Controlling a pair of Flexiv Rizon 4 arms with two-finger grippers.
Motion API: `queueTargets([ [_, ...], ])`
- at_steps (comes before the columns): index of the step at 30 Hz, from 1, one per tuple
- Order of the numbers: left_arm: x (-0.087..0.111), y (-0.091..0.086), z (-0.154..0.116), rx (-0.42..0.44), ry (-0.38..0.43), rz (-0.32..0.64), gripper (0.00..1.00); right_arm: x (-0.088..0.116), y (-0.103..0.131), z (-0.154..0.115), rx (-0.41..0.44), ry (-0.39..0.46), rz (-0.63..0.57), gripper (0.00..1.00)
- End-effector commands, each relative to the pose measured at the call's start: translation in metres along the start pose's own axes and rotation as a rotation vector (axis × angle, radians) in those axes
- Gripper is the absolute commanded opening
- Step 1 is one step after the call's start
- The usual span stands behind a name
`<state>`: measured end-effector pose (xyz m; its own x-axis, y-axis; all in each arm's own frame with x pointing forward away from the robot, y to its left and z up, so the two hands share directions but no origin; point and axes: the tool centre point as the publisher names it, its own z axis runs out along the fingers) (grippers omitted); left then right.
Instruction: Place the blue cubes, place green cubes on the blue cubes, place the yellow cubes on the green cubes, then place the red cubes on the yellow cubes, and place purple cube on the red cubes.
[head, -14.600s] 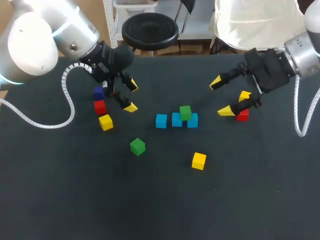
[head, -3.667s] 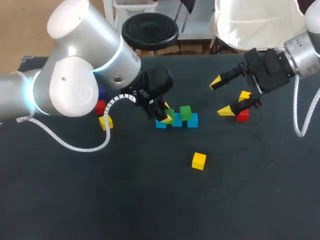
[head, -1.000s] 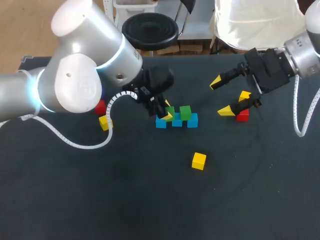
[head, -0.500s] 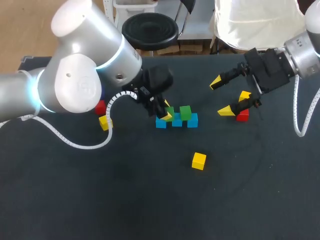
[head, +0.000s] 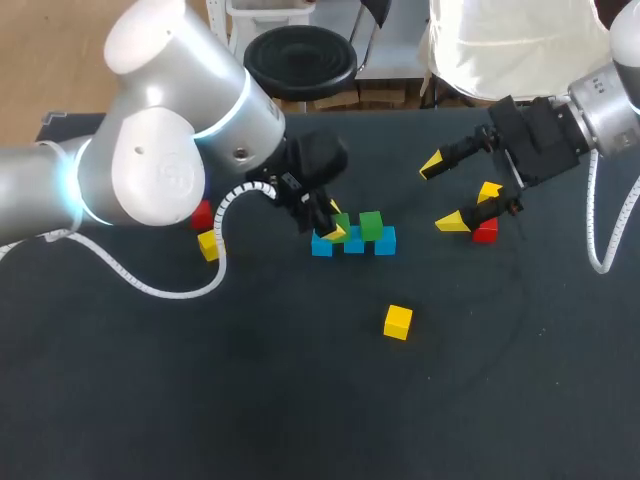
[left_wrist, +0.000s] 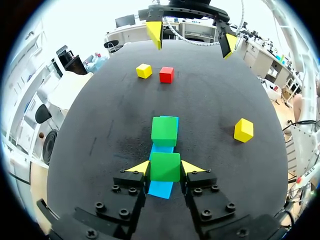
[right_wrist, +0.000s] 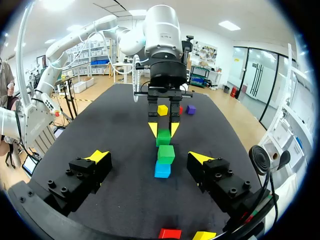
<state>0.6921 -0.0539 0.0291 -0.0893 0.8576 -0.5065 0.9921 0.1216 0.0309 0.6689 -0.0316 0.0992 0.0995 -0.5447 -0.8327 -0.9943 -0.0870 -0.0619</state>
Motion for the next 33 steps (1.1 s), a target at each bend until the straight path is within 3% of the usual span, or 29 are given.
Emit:
queueTargets([
  [1,-0.0001,0.0023,0.0015,0.003,0.002,-0.001,0.00,-0.0003,0.0005,-0.0003,0.001,0.001,0.000,1.00],
  [33,-0.0005,0.0058,0.0009,-0.004,0.009,0.010,0.00,-0.0003,0.0005,-0.0003,0.001,0.001,0.000,1.00],
])
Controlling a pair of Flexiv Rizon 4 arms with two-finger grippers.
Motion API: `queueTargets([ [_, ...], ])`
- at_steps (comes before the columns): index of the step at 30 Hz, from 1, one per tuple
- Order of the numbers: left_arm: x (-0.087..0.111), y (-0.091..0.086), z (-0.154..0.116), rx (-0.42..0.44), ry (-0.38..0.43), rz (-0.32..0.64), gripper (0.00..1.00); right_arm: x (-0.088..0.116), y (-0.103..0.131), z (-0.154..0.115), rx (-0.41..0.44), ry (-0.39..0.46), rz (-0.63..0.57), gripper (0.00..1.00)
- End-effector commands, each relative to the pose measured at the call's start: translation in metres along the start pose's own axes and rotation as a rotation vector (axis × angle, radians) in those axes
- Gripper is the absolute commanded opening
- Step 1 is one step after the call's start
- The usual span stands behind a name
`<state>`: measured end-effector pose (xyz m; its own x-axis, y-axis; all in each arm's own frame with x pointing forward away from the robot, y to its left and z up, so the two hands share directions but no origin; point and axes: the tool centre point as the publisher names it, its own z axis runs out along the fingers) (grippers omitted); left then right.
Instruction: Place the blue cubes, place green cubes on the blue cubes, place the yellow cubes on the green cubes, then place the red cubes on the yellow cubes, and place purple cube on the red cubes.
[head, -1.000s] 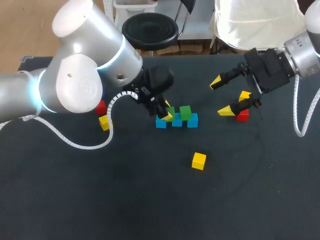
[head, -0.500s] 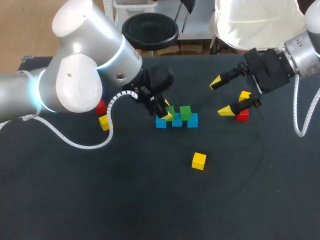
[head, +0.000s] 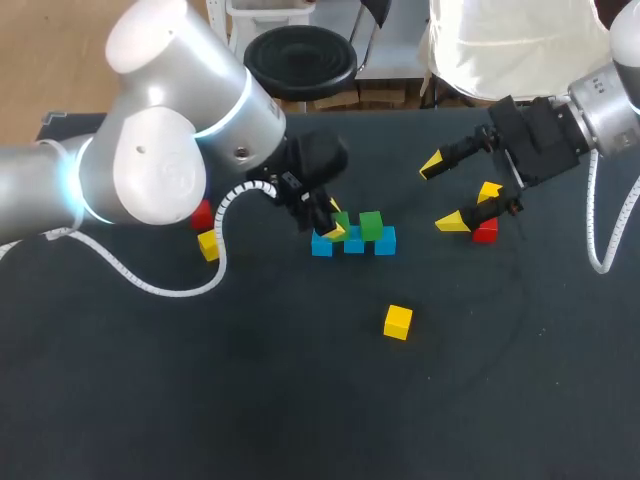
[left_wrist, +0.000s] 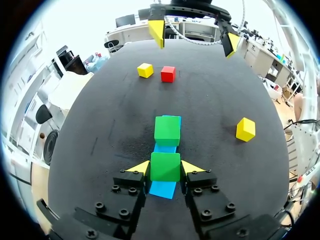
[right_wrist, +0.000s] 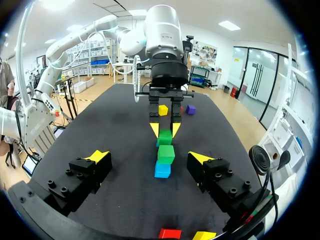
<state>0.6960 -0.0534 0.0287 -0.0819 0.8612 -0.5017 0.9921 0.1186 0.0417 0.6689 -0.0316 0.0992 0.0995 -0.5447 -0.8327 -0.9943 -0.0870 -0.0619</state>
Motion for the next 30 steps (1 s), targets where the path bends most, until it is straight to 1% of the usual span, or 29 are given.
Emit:
queueTargets([
  [1,-0.001,0.002,0.000,0.003,0.004,0.002,0.00,0.000,0.001,0.000,0.001,0.001,0.000,1.00],
  [5,0.000,0.002,0.000,0.003,0.005,0.004,0.00,0.000,0.001,0.000,0.001,0.001,0.000,1.00],
  [7,0.000,0.002,0.000,0.004,0.005,0.004,0.05,0.000,0.001,0.000,0.001,0.001,0.000,1.00],
  [8,0.000,0.002,0.000,0.005,0.005,0.003,0.11,0.000,0.001,0.000,0.001,0.001,0.000,1.00],
  [9,0.000,0.002,0.000,0.005,0.005,0.004,0.12,0.000,0.001,0.000,0.001,0.001,0.000,1.00],
  [12,0.000,0.002,0.000,0.005,0.005,0.004,0.34,0.000,0.001,0.000,0.001,0.001,0.000,1.00],
  [13,0.000,0.002,0.000,0.006,0.006,0.003,0.44,0.000,0.001,0.000,0.001,0.001,0.000,1.00],
  [15,0.000,0.002,0.000,0.006,0.006,0.002,0.73,0.000,0.001,0.000,0.001,0.001,0.000,1.00],
  [16,0.000,0.001,0.000,0.006,0.007,0.002,0.85,0.000,0.001,0.000,0.001,0.001,0.000,1.00],
  [17,0.000,0.001,0.000,0.006,0.007,0.001,0.95,0.000,0.001,0.000,0.001,0.001,0.000,1.00],
  [19,0.000,0.001,-0.001,0.005,0.007,0.000,0.94,0.000,0.001,0.000,0.001,0.001,0.000,1.00],
  [23,0.000,0.002,-0.002,0.005,0.005,-0.007,1.00,0.000,0.001,0.000,0.001,0.001,0.000,1.00],
  [30,-0.002,0.004,-0.013,-0.001,-0.020,-0.022,1.00,0.000,0.001,0.000,0.001,0.001,0.000,1.00],
])
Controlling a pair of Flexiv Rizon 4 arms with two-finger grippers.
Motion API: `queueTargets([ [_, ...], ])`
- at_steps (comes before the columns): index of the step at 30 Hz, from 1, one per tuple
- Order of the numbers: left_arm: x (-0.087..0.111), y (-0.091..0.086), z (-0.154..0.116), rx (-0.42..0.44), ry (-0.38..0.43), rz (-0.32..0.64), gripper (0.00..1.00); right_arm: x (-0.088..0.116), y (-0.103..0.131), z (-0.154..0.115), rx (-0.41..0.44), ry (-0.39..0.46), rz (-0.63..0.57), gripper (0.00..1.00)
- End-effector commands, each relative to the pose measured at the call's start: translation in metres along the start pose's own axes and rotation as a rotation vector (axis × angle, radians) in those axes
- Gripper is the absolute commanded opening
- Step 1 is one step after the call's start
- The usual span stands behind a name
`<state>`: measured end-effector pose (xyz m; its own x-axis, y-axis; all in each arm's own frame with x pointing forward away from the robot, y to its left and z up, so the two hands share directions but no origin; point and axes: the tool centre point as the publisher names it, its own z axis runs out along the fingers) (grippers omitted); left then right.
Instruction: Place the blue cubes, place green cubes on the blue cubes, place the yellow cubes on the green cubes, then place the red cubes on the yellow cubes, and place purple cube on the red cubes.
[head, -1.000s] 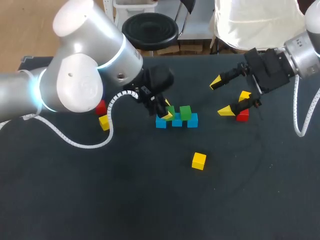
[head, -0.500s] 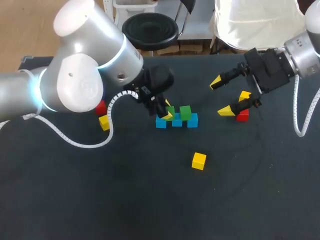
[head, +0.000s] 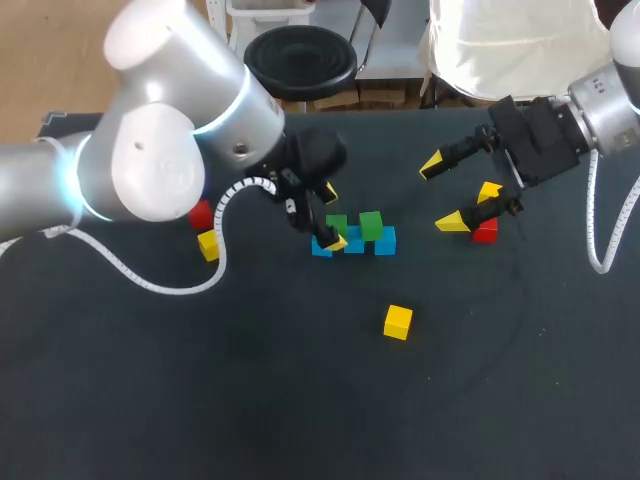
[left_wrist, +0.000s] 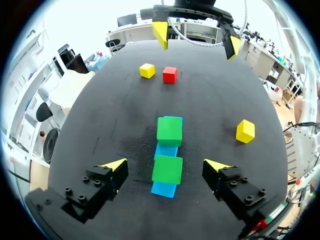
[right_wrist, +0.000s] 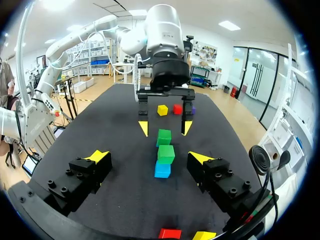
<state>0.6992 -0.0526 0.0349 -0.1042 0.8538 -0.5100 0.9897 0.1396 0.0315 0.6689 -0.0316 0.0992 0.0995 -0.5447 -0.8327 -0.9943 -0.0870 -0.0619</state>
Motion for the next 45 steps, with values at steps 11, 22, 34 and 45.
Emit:
queueTargets([
  [11,0.001,0.013,-0.042,0.059,-0.120,0.009,1.00,0.000,0.001,0.000,0.001,0.001,0.000,1.00],
  [22,0.007,0.012,-0.066,0.020,-0.123,0.018,1.00,0.000,0.001,0.000,0.001,0.001,0.000,1.00],
  [34,0.023,0.019,-0.076,0.034,-0.174,-0.020,1.00,0.000,0.001,0.000,0.001,0.001,0.000,1.00],
  [45,0.025,0.017,-0.081,0.030,-0.171,-0.020,1.00,0.000,0.001,0.000,0.001,0.001,0.000,1.00],
])
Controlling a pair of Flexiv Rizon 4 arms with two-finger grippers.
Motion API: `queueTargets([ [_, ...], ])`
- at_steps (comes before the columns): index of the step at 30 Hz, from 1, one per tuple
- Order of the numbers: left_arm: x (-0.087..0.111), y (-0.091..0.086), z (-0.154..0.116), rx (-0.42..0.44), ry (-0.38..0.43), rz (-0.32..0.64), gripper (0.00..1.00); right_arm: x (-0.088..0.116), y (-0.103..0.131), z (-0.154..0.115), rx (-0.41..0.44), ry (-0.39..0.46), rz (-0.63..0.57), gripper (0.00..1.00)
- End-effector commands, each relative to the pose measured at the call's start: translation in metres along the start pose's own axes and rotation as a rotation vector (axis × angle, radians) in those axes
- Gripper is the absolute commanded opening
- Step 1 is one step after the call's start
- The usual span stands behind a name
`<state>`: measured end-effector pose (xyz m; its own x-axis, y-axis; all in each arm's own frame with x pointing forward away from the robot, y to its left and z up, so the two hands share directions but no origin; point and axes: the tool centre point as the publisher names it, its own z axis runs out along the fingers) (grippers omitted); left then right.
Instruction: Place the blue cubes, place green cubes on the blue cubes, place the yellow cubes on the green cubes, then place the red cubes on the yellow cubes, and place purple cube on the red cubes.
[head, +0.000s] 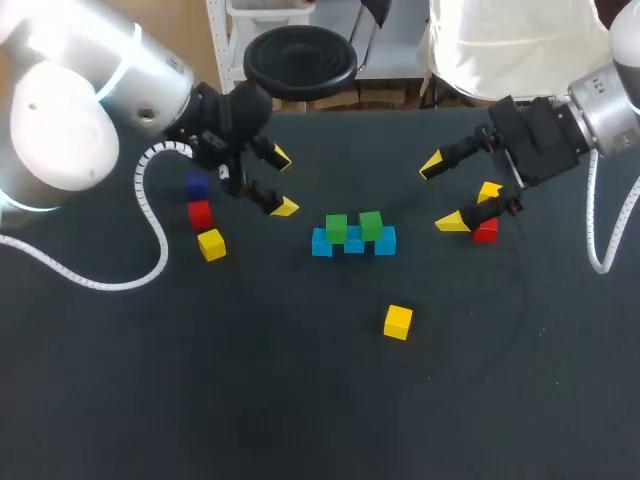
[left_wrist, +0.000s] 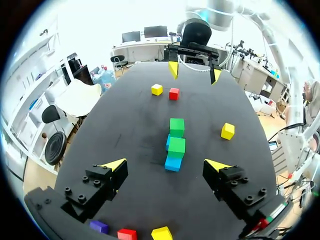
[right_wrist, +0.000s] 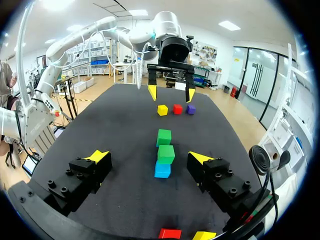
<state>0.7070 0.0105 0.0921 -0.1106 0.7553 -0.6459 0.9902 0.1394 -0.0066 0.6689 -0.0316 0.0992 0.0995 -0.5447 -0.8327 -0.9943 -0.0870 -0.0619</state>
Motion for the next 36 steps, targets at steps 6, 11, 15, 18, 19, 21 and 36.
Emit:
queueTargets([
  [6,0.001,-0.001,-0.001,-0.001,-0.004,0.002,1.00,0.000,0.001,0.000,0.001,0.001,0.000,1.00],
  [11,0.001,-0.001,-0.001,-0.001,-0.004,0.002,1.00,-0.003,0.020,-0.001,0.054,0.055,0.064,1.00],
  [15,0.001,-0.001,-0.001,-0.001,-0.004,0.002,1.00,-0.004,0.046,-0.005,0.128,0.090,0.120,1.00],
  [18,0.001,-0.001,-0.001,-0.001,-0.004,0.002,1.00,-0.008,0.066,-0.007,0.184,0.114,0.146,1.00],
  [19,0.001,-0.001,-0.001,-0.001,-0.004,0.002,1.00,-0.010,0.072,-0.007,0.199,0.122,0.152,1.00],
  [21,0.001,-0.001,-0.001,-0.001,-0.004,0.002,1.00,-0.015,0.084,-0.006,0.226,0.144,0.161,1.00],
  [36,0.001,-0.001,-0.001,-0.001,-0.004,0.002,1.00,-0.019,0.120,0.019,0.214,0.124,0.212,1.00],
])
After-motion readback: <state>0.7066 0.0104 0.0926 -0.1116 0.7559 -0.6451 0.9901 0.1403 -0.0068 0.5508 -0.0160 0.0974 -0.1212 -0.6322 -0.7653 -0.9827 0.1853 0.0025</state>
